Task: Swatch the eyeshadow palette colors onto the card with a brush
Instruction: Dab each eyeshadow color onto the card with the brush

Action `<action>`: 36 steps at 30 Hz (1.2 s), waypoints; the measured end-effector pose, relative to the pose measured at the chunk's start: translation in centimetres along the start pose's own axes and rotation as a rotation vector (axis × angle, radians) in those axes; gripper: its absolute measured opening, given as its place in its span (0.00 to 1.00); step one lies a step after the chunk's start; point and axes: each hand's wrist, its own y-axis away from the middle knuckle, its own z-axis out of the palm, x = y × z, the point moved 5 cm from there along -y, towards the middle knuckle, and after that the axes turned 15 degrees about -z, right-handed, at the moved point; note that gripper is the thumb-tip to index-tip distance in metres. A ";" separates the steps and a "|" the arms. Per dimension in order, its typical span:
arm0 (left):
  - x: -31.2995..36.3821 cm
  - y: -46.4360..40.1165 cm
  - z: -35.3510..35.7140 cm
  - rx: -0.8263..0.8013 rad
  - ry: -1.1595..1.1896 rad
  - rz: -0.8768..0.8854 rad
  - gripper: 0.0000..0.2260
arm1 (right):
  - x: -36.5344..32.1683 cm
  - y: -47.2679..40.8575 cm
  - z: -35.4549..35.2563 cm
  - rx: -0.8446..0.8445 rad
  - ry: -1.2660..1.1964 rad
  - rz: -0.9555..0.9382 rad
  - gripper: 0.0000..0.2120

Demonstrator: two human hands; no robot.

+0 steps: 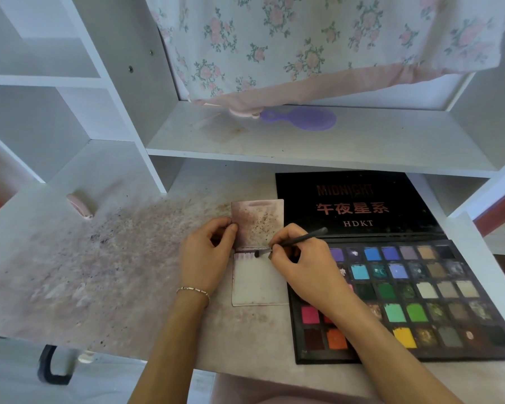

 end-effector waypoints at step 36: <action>-0.2 -0.2 0.1 0.007 0.007 0.031 0.07 | 0.3 0.1 -0.8 0.142 -0.149 0.009 0.08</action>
